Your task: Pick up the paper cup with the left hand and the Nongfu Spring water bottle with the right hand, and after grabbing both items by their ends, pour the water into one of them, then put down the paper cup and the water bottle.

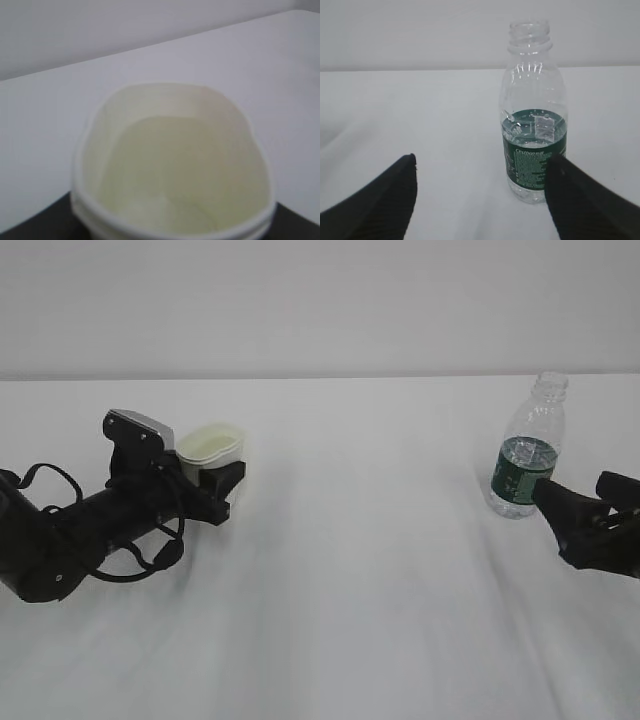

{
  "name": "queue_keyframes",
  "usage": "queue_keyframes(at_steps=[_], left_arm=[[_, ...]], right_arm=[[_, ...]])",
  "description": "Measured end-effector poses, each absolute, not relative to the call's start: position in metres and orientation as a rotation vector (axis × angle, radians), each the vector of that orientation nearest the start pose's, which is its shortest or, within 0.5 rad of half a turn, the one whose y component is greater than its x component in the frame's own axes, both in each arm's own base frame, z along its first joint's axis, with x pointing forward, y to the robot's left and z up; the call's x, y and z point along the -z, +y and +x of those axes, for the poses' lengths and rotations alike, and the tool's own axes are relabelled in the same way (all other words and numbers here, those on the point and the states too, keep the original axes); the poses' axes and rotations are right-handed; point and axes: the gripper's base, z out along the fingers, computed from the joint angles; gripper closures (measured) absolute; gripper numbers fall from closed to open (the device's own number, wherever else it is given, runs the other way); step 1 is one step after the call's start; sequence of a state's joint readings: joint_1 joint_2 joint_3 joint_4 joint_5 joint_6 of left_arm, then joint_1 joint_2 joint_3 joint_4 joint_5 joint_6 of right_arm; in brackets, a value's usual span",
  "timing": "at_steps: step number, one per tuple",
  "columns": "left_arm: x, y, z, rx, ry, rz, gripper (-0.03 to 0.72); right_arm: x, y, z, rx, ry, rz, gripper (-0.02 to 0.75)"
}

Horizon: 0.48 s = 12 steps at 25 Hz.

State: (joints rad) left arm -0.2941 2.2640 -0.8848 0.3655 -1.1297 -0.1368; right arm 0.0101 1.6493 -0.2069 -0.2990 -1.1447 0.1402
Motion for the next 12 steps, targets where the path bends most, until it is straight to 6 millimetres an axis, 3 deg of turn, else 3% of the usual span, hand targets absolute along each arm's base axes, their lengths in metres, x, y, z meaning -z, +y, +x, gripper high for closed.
queue_keyframes(at_steps=[12], left_arm=[[-0.065,-0.124,0.368,0.355,1.719,0.337,0.274]], right_arm=[[-0.139,0.027,0.221,-0.262,1.798,-0.19,0.144]])
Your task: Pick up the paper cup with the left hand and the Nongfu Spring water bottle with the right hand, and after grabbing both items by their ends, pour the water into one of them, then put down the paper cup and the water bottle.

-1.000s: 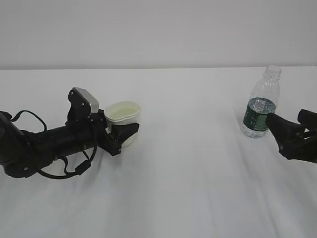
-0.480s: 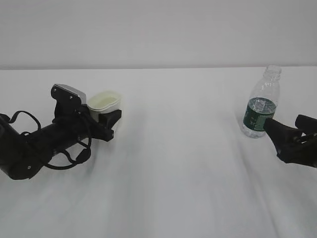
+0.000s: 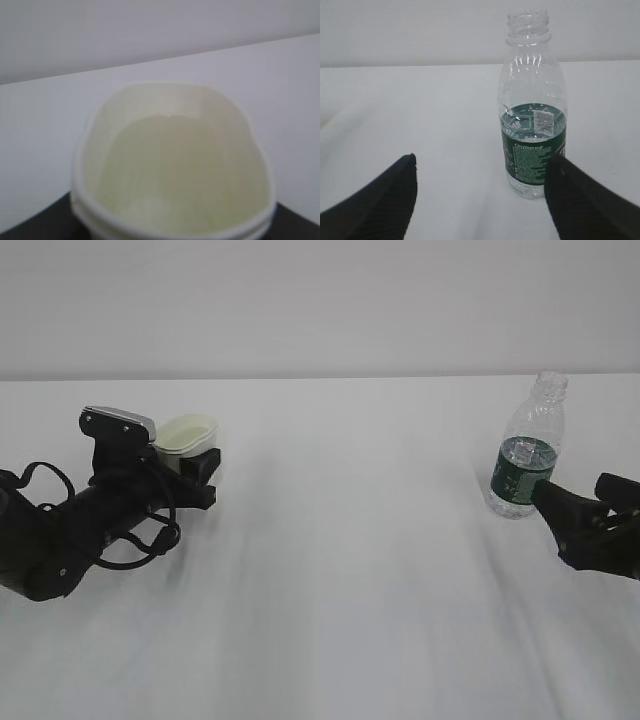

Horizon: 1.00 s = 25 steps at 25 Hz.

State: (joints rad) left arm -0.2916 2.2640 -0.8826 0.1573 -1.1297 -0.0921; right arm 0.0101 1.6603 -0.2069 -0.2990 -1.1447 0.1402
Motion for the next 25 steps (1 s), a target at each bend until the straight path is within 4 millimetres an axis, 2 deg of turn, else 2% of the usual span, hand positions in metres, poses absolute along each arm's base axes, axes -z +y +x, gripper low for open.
queue_keyframes(at_steps=[19,25], left_arm=[[-0.069,-0.124,0.376,0.317,1.689,0.34,0.274],[-0.061,-0.124,0.379,0.312,1.702,0.33,0.274]], right_arm=[[-0.138,0.028,0.221,-0.287,1.804,-0.18,0.145],[-0.138,0.028,0.221,-0.29,1.804,-0.177,0.145]])
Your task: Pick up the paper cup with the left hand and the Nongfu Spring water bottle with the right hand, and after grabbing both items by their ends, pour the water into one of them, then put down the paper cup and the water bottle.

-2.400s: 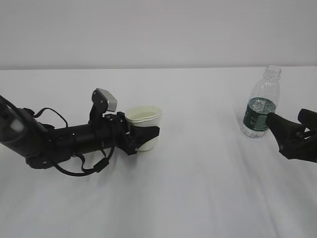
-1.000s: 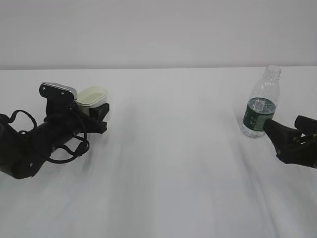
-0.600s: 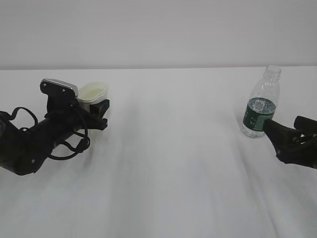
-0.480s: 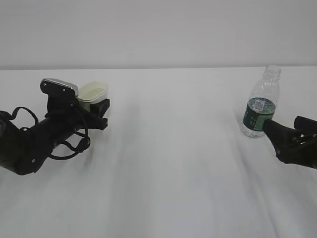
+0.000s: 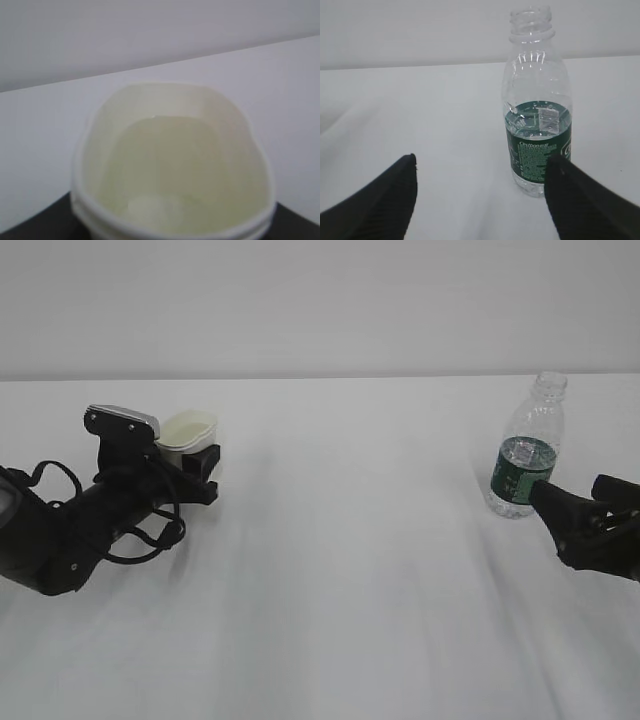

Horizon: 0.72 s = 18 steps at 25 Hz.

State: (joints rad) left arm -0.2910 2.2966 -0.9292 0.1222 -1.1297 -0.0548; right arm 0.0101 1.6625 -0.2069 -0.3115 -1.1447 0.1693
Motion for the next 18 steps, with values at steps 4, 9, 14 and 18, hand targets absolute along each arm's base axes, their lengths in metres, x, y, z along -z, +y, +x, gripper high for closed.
queue_keyframes(at_steps=[4,9,14,18], left_arm=[[-0.0602,-0.1239,0.3789,0.311,1.703,0.33,0.274],[-0.0553,-0.1237,0.3781,0.311,1.712,0.331,0.275],[-0.0536,-0.124,0.379,0.313,1.701,0.329,0.276],[-0.0532,-0.1241,0.379,0.314,1.7,0.329,0.26]], right_arm=[[-0.1384,0.0278,0.2207,-0.291,1.804,-0.178,0.146],[-0.1384,0.0278,0.2207,-0.292,1.805,-0.176,0.146],[-0.1384,0.0278,0.2207,-0.294,1.805,-0.174,0.146],[-0.1384,0.0278,0.2207,-0.294,1.805,-0.174,0.146]])
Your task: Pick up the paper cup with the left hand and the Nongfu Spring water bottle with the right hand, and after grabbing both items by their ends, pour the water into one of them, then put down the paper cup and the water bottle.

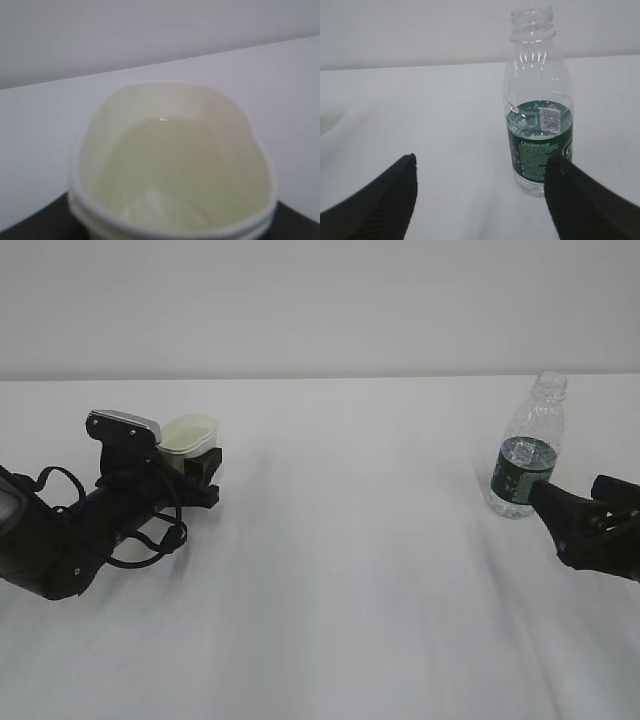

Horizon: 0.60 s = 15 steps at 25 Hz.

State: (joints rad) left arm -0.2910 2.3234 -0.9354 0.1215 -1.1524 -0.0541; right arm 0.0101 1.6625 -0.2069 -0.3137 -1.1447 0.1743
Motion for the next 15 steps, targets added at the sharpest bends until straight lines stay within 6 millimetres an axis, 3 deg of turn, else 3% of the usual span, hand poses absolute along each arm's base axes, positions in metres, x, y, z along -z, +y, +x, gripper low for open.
queue_keyframes(at_steps=[6,15], left_arm=[[-0.0509,-0.1274,0.3771,0.335,1.699,0.375,0.072],[-0.0474,-0.1262,0.3707,0.34,1.721,0.387,0.029]], right_arm=[[-0.1384,0.0278,0.2207,-0.296,1.805,-0.172,0.146],[-0.1384,0.0279,0.2207,-0.297,1.805,-0.173,0.146]])
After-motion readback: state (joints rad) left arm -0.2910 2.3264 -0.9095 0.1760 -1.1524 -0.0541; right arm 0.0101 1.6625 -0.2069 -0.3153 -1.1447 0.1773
